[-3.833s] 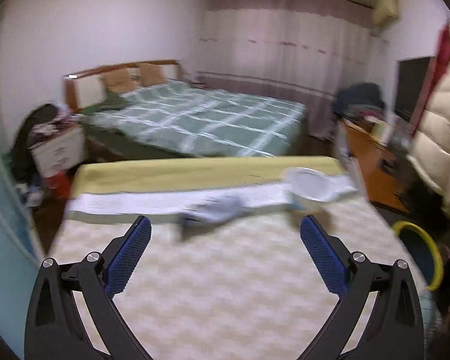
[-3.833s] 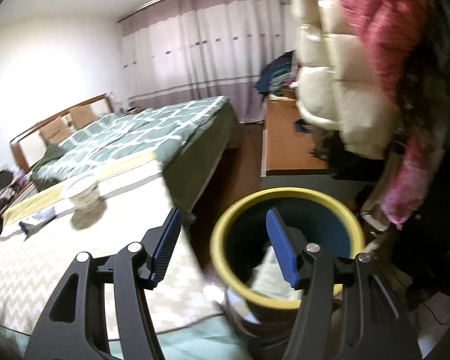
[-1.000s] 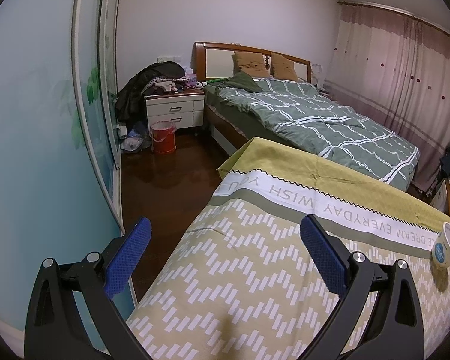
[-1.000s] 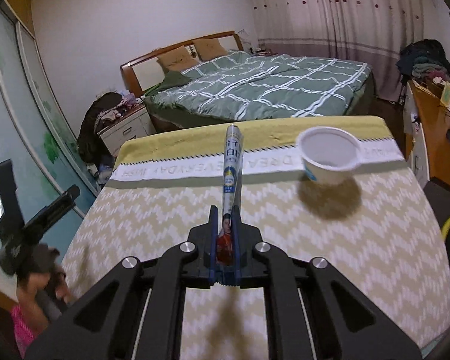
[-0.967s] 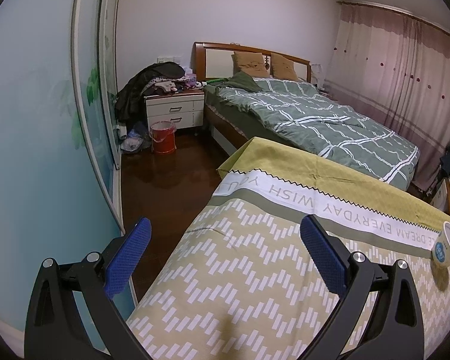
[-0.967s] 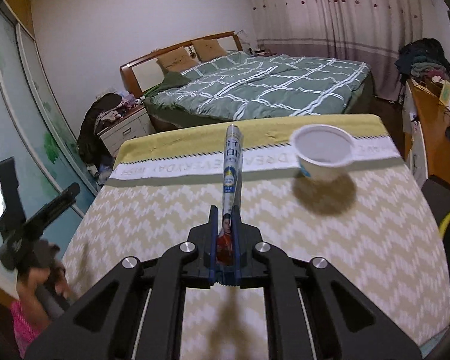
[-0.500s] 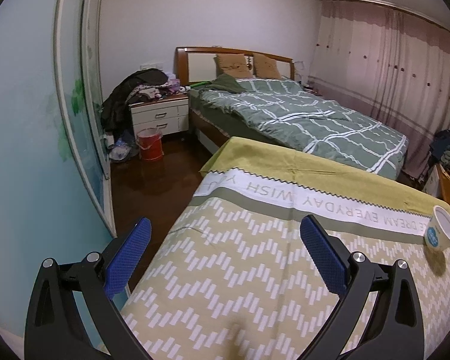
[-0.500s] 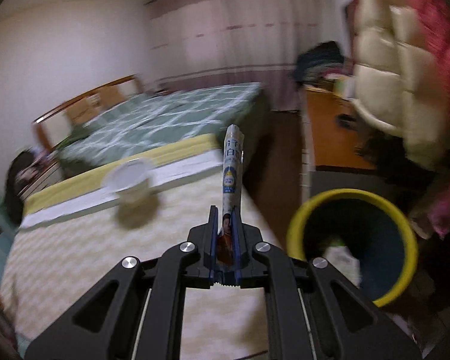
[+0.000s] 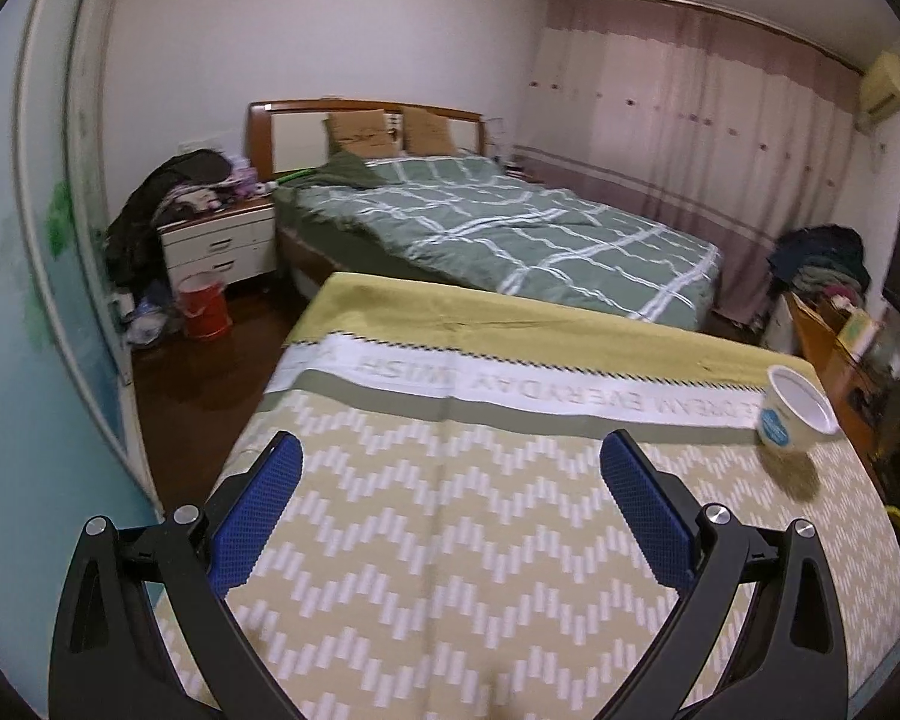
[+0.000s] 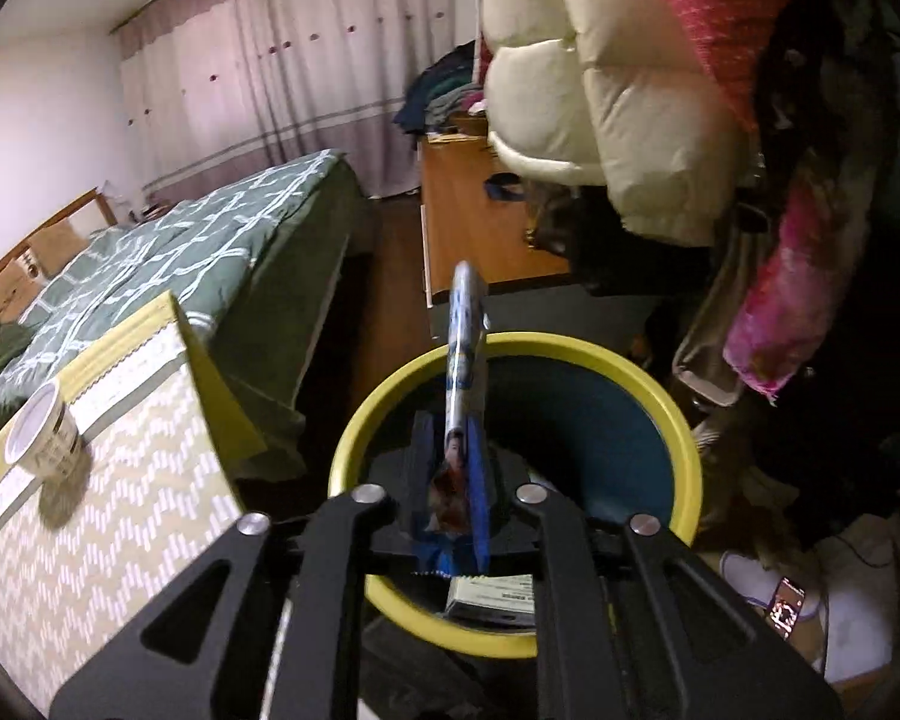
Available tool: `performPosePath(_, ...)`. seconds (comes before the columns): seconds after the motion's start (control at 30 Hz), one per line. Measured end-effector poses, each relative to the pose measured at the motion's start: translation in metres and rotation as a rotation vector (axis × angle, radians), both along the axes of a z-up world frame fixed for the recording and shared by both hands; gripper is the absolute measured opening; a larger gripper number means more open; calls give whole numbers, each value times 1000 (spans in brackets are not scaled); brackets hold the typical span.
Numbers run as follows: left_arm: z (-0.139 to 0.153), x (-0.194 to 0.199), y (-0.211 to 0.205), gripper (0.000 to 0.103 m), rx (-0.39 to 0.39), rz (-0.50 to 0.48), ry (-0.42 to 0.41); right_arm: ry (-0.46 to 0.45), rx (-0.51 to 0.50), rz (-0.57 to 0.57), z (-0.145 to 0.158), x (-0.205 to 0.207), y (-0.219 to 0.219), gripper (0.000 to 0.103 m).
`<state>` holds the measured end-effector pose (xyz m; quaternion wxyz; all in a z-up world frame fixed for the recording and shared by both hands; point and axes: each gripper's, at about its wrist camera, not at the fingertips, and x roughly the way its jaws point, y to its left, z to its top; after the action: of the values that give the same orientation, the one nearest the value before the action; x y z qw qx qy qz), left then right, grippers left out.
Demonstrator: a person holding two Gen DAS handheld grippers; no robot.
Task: Collect trash
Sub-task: 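Lift the tube, carry it over the bin, open the right gripper, then move the left gripper to the white paper bowl and grasp its rim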
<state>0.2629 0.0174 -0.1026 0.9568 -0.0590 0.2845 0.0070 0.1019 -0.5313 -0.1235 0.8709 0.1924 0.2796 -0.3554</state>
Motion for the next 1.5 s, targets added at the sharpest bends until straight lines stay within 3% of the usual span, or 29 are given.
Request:
performPosePath(0.07, 0, -1, -7, 98, 11, -24, -3, -6, 5, -4, 0, -2, -3, 27)
performPosePath(0.4, 7, -5, -51, 98, 37, -193, 38, -21, -11, 1, 5, -2, 1, 36)
performPosePath(0.67, 16, -6, -156, 98, 91, -490, 126, -35, 21, 19, 4, -2, -1, 39)
performPosePath(0.77, 10, 5, -193, 98, 100, -556, 158, -40, 16, 30, 5, -2, 0, 40)
performPosePath(1.03, -17, 57, -271, 98, 120, -581, 231, -46, 35, 64, 3, 2, 1, 43)
performPosePath(1.23, -35, 94, -290, 98, 86, -505, 313, -59, 61, 86, 2, 3, -1, 43)
performPosePath(1.5, -42, 125, -309, 98, 83, -463, 299, -66, 70, 106, 1, 5, -3, 43)
